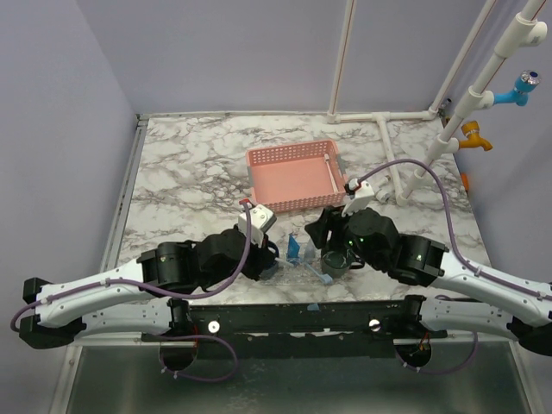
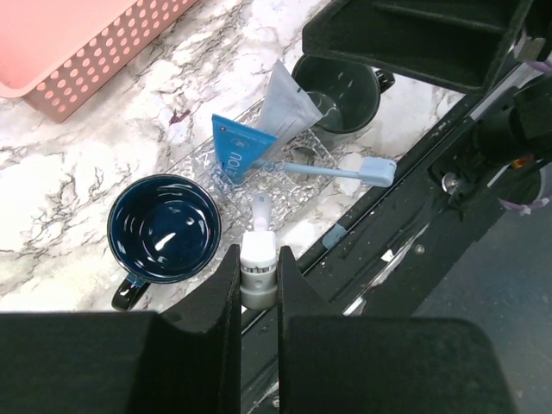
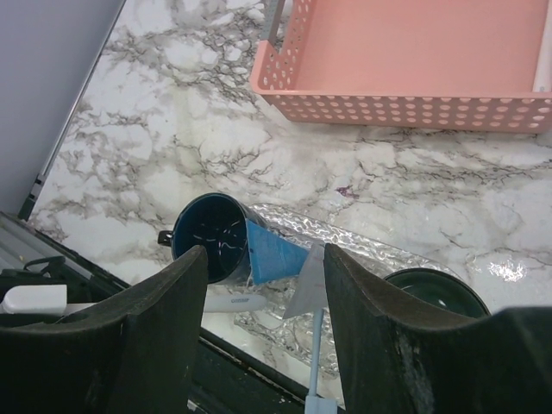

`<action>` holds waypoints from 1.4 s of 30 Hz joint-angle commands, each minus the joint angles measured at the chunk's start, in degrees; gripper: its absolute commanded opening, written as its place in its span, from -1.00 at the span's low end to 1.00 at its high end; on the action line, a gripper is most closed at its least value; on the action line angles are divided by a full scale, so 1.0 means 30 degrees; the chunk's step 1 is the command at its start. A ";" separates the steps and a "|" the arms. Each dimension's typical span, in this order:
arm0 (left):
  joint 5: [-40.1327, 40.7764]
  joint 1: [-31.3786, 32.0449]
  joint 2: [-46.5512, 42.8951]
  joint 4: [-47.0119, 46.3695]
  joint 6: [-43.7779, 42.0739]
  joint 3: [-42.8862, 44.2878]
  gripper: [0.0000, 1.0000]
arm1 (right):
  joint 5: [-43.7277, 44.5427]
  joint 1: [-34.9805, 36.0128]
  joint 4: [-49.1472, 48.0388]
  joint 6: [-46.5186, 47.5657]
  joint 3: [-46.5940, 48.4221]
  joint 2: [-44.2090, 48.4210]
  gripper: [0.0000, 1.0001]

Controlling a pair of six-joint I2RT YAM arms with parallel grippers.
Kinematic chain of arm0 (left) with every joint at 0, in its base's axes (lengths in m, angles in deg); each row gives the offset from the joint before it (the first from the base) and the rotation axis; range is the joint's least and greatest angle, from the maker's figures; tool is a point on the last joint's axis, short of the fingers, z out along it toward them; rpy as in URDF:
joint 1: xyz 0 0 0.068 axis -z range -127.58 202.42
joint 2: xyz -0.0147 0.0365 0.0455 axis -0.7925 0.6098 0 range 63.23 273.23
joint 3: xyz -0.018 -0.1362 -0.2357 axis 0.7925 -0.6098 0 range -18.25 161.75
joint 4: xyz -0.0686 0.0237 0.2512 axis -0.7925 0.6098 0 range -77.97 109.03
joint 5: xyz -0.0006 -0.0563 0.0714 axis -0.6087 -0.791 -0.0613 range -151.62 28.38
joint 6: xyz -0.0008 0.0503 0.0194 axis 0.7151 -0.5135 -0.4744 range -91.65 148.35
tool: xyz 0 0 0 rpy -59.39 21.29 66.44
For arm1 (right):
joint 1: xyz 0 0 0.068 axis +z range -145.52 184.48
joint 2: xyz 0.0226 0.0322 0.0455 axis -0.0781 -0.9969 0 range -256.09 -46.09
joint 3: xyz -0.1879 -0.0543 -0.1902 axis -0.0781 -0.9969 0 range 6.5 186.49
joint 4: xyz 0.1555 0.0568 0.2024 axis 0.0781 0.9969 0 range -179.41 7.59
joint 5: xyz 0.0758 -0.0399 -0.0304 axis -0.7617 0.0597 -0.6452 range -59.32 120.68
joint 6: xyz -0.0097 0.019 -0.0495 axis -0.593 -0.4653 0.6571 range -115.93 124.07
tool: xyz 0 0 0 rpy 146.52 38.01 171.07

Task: Prepare toiletry sets of a toothbrush and toothpaste on the tray

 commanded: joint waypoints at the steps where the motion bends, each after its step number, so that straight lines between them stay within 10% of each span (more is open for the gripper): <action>1: 0.1446 0.0522 0.0587 -0.0609 0.0133 -0.0429 -1.00 | 0.0915 0.0112 -0.0380 -0.0445 -0.0349 0.0543 0.19; 42: 0.3255 0.1123 0.2468 -0.4603 0.1892 -0.3214 -1.00 | 0.1296 0.0111 -0.0351 -0.0783 -0.1443 0.1128 0.19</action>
